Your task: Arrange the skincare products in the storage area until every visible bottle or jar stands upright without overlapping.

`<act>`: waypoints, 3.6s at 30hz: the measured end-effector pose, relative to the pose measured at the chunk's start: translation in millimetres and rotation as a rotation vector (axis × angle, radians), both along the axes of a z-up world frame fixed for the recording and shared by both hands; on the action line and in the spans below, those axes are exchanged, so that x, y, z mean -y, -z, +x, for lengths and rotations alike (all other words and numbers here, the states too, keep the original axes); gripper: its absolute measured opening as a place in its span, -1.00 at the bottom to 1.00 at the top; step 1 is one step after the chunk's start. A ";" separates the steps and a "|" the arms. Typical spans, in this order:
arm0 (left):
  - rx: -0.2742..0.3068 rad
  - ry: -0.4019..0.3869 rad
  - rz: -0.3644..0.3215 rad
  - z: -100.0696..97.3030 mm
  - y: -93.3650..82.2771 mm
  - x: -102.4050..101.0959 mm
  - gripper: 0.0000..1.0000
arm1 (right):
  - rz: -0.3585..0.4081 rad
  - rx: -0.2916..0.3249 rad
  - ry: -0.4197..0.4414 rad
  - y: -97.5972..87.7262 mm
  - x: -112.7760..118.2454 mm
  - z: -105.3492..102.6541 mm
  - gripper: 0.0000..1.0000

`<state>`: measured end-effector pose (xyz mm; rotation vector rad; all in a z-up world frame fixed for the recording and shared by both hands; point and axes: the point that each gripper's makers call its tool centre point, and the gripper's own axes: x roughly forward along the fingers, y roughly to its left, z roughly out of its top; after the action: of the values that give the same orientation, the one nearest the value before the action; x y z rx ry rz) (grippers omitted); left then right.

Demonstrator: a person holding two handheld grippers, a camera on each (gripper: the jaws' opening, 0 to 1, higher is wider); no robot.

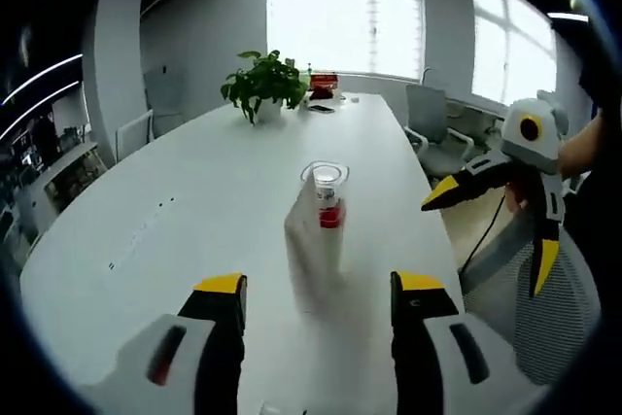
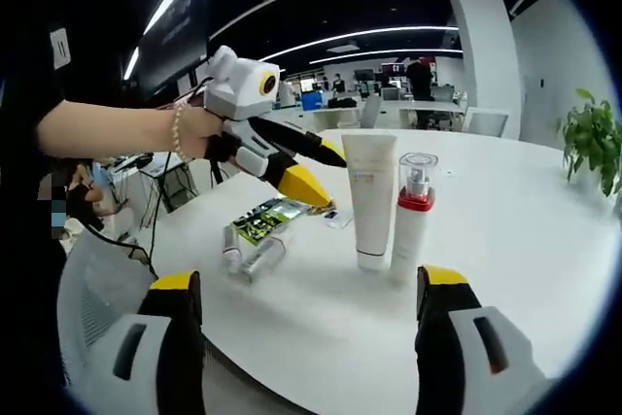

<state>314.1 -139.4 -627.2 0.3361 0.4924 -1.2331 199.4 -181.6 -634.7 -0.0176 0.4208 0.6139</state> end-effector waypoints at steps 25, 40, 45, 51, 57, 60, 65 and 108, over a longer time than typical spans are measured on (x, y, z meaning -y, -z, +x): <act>-0.105 -0.433 -0.084 -50.6 -7.8 -129.1 0.78 | 0.003 -0.024 -0.110 6.9 -34.3 -1.1 0.99; -0.161 -0.636 -0.074 -113.9 17.6 -184.5 0.98 | -0.004 -0.036 -0.135 9.3 -41.0 -6.2 0.97; -0.171 -0.681 -0.067 -135.7 26.1 -197.0 0.98 | -0.007 -0.036 -0.135 9.5 -41.1 -7.7 0.97; -0.190 -0.727 -0.071 -147.4 32.7 -208.5 0.94 | -0.009 -0.048 -0.132 11.3 -40.1 -7.4 0.95; -0.181 -0.741 -0.092 -141.3 26.6 -210.4 0.94 | -0.005 -0.054 -0.138 12.5 -41.5 -8.0 0.95; -0.178 -0.741 -0.085 -141.3 27.5 -212.2 0.93 | -0.013 -0.058 -0.140 13.6 -41.4 -8.8 0.92; -0.178 -0.739 -0.080 -141.9 28.3 -216.2 0.92 | -0.012 -0.064 -0.138 13.9 -41.4 -9.1 0.91; -0.002 -0.163 0.349 -71.9 75.1 -190.7 0.02 | -0.041 -0.068 -0.098 15.4 -32.4 -9.0 0.85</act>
<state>242.2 51.3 -702.4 0.5791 0.7247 -0.9876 190.3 -149.1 -650.2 -0.0568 0.5004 0.7043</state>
